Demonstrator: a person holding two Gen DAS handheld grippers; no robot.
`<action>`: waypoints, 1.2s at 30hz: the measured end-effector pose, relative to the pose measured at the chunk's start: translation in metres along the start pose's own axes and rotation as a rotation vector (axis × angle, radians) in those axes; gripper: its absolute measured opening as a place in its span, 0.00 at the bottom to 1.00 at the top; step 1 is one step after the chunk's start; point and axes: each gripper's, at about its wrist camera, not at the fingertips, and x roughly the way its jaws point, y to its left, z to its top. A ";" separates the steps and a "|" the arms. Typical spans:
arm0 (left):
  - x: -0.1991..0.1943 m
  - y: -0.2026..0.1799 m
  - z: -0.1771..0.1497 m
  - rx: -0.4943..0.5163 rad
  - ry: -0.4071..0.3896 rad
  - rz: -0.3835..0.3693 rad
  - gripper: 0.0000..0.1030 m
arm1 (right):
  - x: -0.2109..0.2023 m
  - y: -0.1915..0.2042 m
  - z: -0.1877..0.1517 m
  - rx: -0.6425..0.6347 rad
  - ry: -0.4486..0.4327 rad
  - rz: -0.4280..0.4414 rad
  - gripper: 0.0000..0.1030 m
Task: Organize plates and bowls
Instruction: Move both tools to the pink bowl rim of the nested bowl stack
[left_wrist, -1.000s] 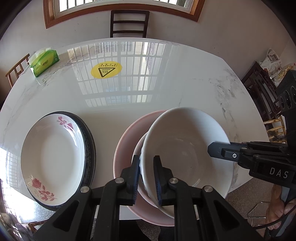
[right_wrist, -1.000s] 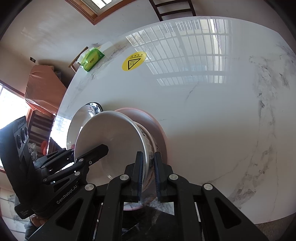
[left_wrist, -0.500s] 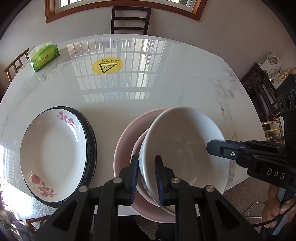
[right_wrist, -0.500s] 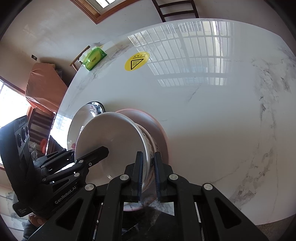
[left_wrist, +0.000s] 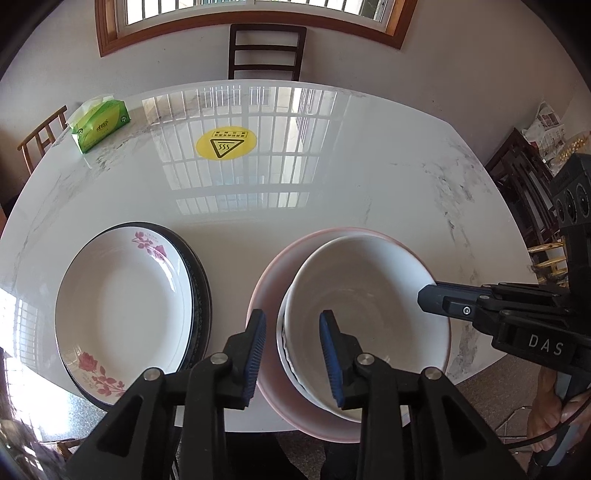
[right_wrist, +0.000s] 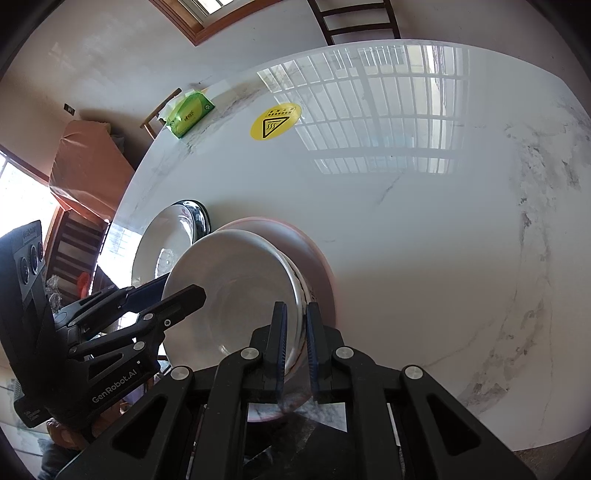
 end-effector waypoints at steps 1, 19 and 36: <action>-0.001 0.002 -0.001 -0.001 -0.004 -0.001 0.31 | 0.000 0.000 0.000 0.003 0.000 0.001 0.10; -0.026 0.024 -0.011 -0.062 -0.055 -0.015 0.44 | -0.028 -0.008 -0.016 0.010 -0.114 0.000 0.12; -0.016 0.058 -0.018 -0.216 0.049 -0.084 0.56 | -0.012 -0.021 -0.027 0.018 -0.091 -0.029 0.12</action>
